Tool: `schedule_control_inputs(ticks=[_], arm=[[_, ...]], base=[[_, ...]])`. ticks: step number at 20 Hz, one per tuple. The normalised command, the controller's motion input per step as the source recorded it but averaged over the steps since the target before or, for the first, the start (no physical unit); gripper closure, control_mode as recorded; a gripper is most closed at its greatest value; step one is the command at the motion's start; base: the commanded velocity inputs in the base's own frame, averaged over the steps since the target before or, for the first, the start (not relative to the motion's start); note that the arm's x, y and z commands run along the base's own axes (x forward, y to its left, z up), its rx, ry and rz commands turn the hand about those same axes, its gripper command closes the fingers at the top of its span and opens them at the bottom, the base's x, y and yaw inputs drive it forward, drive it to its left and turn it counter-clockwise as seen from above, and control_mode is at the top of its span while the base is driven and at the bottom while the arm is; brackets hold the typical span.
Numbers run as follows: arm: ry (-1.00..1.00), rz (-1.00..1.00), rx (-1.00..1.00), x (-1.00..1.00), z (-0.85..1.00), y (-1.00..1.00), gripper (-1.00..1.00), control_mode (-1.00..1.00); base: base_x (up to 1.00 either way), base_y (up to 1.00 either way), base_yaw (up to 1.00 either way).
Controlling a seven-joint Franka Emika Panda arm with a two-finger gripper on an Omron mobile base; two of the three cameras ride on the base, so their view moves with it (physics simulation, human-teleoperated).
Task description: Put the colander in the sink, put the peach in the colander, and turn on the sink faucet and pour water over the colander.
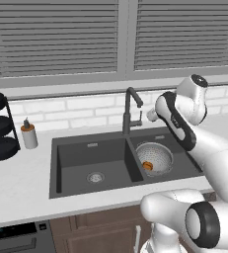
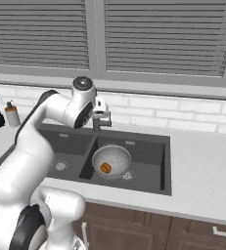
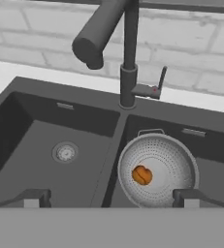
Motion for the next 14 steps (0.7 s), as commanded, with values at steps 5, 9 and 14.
schedule_control_inputs(ticks=[5, 9, 14], arm=[[0.00, -0.16, 0.00, -0.05, 0.48, 0.17, -1.00, -1.00], [0.00, -0.18, 0.00, 0.04, 0.23, 0.26, -1.00, -1.00], [0.00, -0.19, 0.00, 0.27, 0.04, 0.29, -1.00, -1.00]], base=[[0.00, 0.00, 0.00], [0.00, 0.00, 0.00], [0.00, 0.00, 0.00]])
